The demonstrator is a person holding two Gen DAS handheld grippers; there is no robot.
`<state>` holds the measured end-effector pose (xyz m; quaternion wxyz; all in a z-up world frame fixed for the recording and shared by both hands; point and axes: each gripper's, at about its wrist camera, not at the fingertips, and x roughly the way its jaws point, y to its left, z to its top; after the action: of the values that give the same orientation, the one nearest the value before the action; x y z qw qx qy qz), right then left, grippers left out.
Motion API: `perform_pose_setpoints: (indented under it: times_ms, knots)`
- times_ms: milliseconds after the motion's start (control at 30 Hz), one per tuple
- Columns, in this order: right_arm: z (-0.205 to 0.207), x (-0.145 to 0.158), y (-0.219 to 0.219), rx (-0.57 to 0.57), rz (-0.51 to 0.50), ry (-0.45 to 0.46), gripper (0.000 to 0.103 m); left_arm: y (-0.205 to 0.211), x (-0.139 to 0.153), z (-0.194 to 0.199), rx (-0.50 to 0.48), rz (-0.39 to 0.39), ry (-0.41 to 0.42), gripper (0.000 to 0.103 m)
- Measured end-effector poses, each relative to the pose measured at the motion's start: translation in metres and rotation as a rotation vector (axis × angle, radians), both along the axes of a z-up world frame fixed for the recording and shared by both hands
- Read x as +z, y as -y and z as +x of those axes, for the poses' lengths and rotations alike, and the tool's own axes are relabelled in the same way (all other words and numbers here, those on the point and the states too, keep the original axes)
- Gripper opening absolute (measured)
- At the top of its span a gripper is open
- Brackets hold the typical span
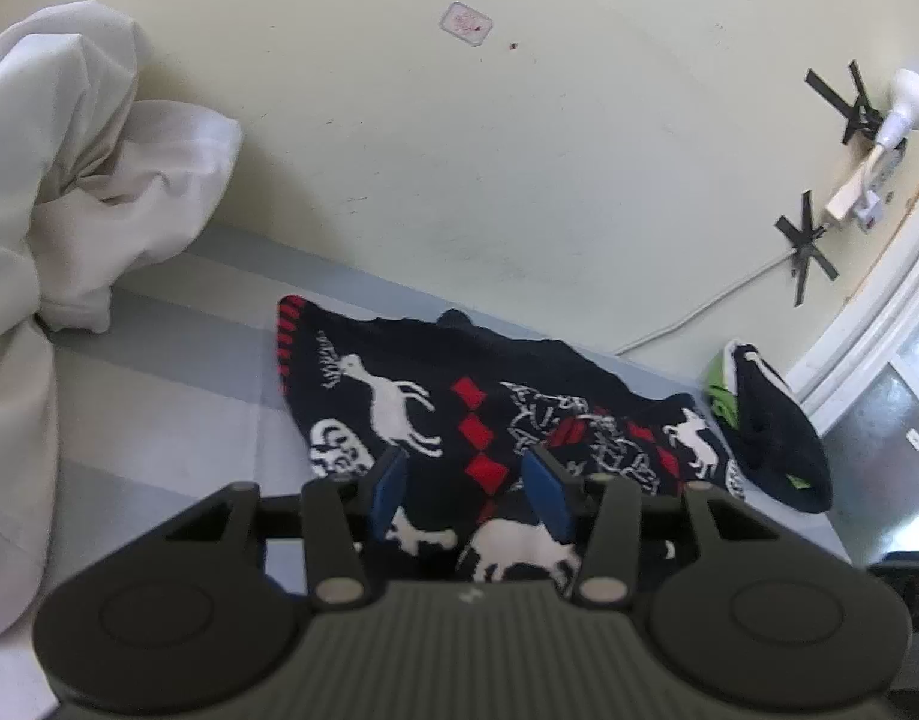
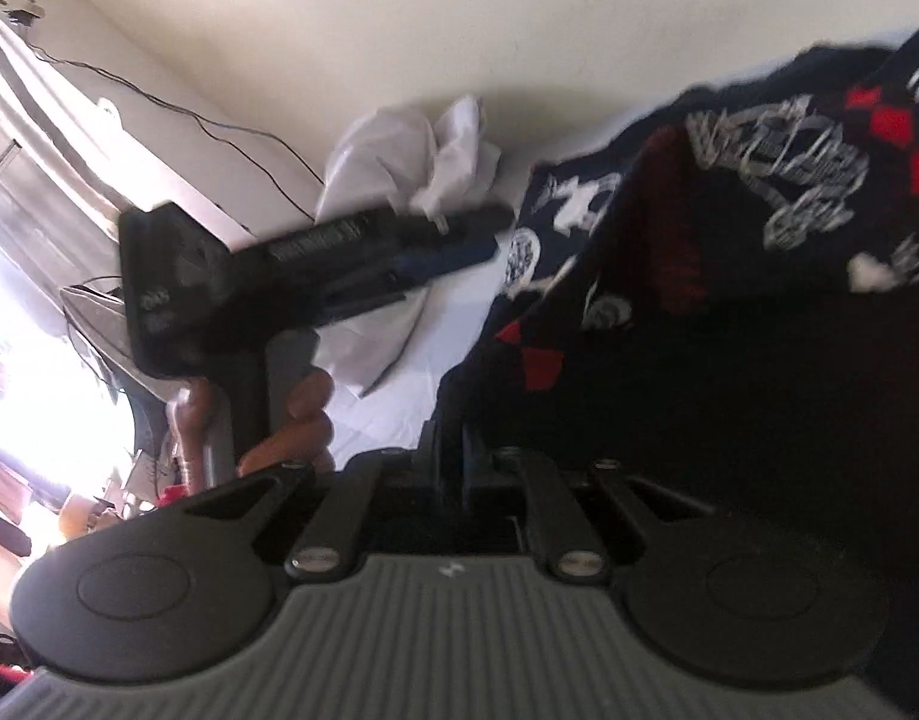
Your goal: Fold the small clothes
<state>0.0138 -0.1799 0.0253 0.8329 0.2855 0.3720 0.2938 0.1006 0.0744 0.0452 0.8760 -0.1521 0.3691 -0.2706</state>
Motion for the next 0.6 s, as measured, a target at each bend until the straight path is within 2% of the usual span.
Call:
perform_pose_setpoints:
  times_ms: [100,200,233,267,367,400,467,533,600]
  knots:
    - [0.011,-0.017,-0.007,-0.031,-0.056,-0.042,0.011,0.013,0.004,-0.006,-0.031,0.033,0.044,0.048]
    - [0.007,-0.017,0.003,-0.033,-0.024,-0.042,0.017,0.039,-0.001,-0.01,-0.046,0.157,0.067,0.048]
    - [0.003,-0.012,0.009,-0.05,-0.047,-0.017,0.031,0.047,-0.004,-0.011,-0.043,0.214,0.071,0.047]
    - [-0.001,-0.007,0.014,-0.08,-0.078,0.015,0.041,0.054,-0.007,-0.011,-0.04,0.264,0.075,0.046]
    - [-0.005,0.009,0.036,-0.184,-0.143,0.091,0.041,0.065,-0.017,-0.01,-0.023,0.363,0.079,0.042]
    - [-0.001,0.014,0.043,-0.213,-0.141,0.1,0.041,0.064,-0.02,-0.009,-0.015,0.368,0.073,0.042]
    - [0.011,0.02,0.051,-0.247,-0.138,0.128,0.031,0.062,-0.021,-0.008,-0.007,0.356,0.067,0.041]
    - [0.031,0.024,0.044,-0.25,-0.146,0.15,0.021,0.06,-0.022,-0.007,-0.002,0.347,0.061,0.041]
    - [0.055,0.021,0.034,-0.235,-0.158,0.152,0.017,0.059,-0.023,-0.006,0.0,0.345,0.059,0.043]
